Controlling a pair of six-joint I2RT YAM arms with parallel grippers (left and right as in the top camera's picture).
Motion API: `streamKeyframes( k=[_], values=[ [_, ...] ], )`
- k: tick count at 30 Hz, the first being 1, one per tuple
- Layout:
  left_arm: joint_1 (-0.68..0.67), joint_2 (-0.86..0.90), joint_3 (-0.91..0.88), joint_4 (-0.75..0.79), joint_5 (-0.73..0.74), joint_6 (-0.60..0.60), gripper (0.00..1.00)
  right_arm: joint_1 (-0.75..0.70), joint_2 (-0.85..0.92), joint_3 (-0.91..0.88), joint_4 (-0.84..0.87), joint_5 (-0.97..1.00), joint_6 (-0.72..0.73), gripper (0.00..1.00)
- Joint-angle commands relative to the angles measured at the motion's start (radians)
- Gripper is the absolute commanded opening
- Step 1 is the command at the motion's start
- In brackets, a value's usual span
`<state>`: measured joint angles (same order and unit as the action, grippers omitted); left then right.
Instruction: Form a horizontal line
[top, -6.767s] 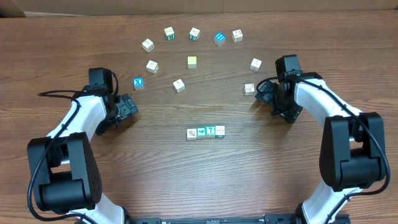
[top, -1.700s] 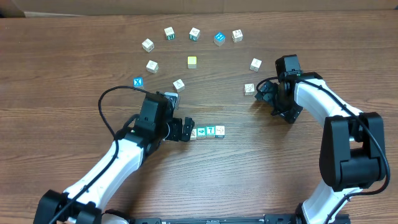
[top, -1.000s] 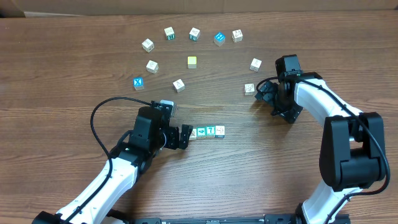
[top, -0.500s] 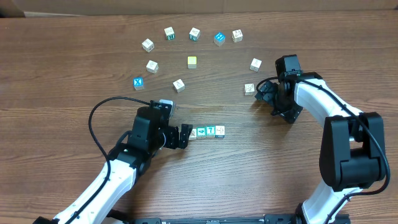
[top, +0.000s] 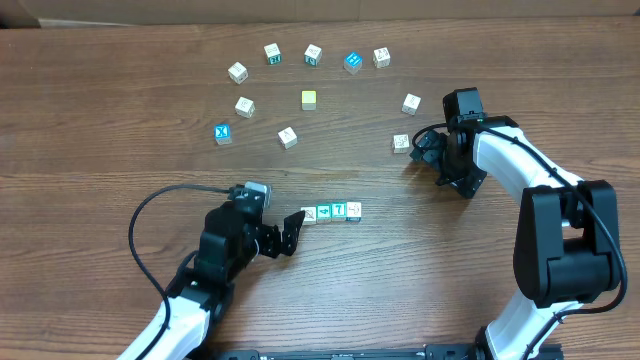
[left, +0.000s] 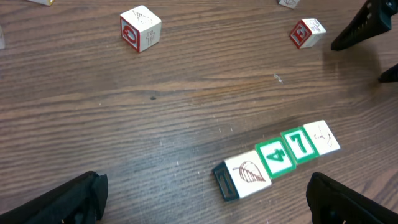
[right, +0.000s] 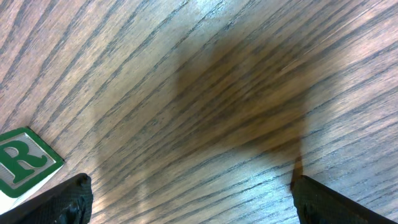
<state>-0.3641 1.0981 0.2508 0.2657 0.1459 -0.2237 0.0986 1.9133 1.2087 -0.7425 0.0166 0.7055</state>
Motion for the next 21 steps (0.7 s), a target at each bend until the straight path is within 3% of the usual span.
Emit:
streamKeyframes(
  k=[1, 16, 21],
  values=[
    [0.006, -0.066, -0.035, 0.012, -0.017, 0.026, 1.0, -0.005, 0.013, -0.011, 0.006, 0.012, -0.006, 1.0],
    [0.006, -0.231, -0.247, 0.232, -0.043, 0.026, 1.0, -0.005, 0.013, -0.011, 0.006, 0.012, -0.006, 1.0],
    [0.007, -0.263, -0.246, 0.206, -0.049, 0.027, 1.0, -0.005, 0.013, -0.011, 0.006, 0.012, -0.006, 1.0]
  ],
)
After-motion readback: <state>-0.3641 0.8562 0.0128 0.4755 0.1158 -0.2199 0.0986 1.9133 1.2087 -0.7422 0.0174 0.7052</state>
